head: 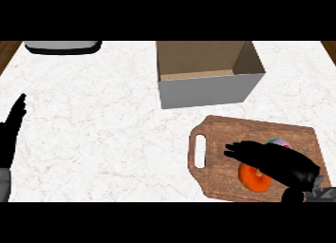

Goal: Pick the squash from the cutting board and place it in the cardboard box

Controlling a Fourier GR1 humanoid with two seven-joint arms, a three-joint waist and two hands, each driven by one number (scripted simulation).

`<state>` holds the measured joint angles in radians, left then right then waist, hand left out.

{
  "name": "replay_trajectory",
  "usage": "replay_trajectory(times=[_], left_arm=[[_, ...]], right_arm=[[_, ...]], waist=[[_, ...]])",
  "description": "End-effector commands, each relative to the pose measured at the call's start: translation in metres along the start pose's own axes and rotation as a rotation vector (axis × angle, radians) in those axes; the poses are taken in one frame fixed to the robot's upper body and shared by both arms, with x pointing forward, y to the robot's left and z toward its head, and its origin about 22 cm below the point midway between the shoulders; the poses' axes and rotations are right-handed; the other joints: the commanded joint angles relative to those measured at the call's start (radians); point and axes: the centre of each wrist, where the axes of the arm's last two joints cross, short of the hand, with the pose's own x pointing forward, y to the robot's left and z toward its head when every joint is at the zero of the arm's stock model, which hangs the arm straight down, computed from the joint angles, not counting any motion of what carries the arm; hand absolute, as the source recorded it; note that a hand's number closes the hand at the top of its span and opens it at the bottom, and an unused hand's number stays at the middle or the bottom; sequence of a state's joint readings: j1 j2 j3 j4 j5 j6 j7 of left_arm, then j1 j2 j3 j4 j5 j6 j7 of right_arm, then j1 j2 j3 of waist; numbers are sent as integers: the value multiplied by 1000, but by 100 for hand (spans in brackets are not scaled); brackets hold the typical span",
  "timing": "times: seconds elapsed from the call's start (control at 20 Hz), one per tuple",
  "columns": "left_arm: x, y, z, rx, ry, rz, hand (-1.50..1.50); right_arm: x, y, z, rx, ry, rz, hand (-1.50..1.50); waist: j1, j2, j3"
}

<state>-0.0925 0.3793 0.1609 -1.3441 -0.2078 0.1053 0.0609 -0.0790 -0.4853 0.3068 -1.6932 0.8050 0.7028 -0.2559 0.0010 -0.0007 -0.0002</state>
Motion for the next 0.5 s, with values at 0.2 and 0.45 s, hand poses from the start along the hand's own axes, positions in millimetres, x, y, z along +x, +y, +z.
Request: replay_trajectory(times=[0.2,0.45], left_arm=[[-9,-1,3,0,5,-4,0],[17,-9,3,1,-1,-4,0]], right_arm=[[2,19,-25,-71,49,51,150],[5,31,-46,-239,34,107,150]], waist=[[0,0,0],[2,0,1]])
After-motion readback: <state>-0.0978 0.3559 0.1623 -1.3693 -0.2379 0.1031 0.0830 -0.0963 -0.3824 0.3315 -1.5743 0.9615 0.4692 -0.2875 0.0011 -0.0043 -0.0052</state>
